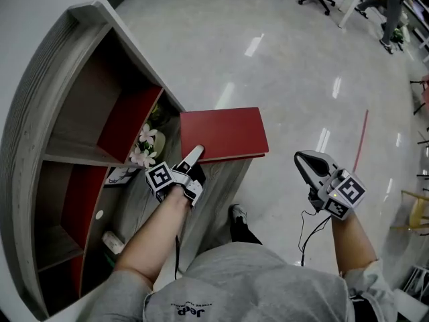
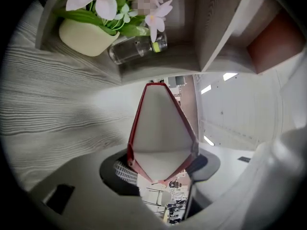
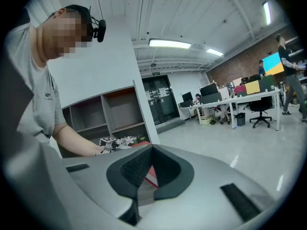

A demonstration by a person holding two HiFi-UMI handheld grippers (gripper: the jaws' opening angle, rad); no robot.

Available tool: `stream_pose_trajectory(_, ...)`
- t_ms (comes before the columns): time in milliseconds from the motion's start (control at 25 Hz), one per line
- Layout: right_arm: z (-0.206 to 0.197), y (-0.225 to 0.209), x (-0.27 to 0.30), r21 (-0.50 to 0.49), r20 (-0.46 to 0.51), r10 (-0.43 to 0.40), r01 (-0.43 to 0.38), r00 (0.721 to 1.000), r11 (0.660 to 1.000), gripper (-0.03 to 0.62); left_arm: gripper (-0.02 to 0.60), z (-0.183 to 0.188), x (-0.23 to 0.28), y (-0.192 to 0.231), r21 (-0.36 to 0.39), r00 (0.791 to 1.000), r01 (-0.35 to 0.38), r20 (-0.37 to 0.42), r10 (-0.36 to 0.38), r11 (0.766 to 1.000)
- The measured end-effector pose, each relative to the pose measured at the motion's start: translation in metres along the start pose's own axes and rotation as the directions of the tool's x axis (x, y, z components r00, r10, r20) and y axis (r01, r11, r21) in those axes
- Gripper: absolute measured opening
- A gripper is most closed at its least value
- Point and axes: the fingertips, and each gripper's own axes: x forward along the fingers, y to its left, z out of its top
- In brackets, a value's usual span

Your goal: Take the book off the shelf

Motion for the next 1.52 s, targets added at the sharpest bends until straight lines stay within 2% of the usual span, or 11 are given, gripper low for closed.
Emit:
stream_pose_trajectory(200,-0.012,-0.006,0.008,0.019,-0.01,0.006,-0.005,1.0,1.0,0.0,0.255,0.008,0.005,0.022,-0.002,1.0,-0.03,-0.006,0.03,1.0)
stream_pose_trajectory(320,-0.017,-0.006,0.013,0.026,-0.016,0.017,-0.016,1.0,1.0,0.0,0.255,0.014,0.011,0.033,0.026,1.0,-0.011,-0.022,0.011,1.0)
stream_pose_trajectory(400,-0.02,-0.006,0.016,0.032,-0.014,0.02,-0.02,1.0,0.999,0.0,0.255,0.016,0.011,0.042,0.037,0.999,-0.023,-0.025,0.024,0.999)
stream_pose_trajectory(640,-0.032,-0.007,0.021,0.052,-0.032,0.035,-0.033,0.999,0.998,0.0,0.255,0.019,0.014,0.063,0.013,0.997,-0.051,-0.054,0.052,0.999)
stream_pose_trajectory(800,-0.038,-0.007,0.024,0.066,-0.041,0.04,-0.037,0.998,0.997,0.0,0.255,0.014,0.014,0.066,-0.024,0.994,-0.097,-0.06,0.095,0.995)
stream_pose_trajectory(1040,-0.043,-0.006,0.027,0.076,-0.043,0.05,-0.047,0.998,0.996,0.0,0.267,0.016,0.016,0.074,-0.004,0.992,-0.112,-0.064,0.112,0.994)
stream_pose_trajectory(1240,-0.046,-0.006,0.027,0.083,-0.047,0.055,-0.051,0.997,0.995,0.0,0.297,0.017,0.015,0.083,0.027,0.984,-0.168,-0.058,0.169,0.985)
stream_pose_trajectory(1360,-0.047,-0.006,0.027,0.087,-0.05,0.057,-0.053,0.997,0.995,0.0,0.339,0.021,0.011,0.098,0.076,0.964,-0.259,-0.047,0.263,0.963)
stream_pose_trajectory(1440,-0.048,-0.006,0.027,0.088,-0.051,0.057,-0.052,0.997,0.995,0.0,0.397,0.024,0.005,0.114,0.161,0.931,-0.354,-0.03,0.363,0.921)
stream_pose_trajectory(1520,-0.05,-0.007,0.026,0.093,-0.052,0.055,-0.05,0.997,0.994,0.0,0.416,0.025,0.001,0.122,0.237,0.906,-0.41,-0.004,0.423,0.881)
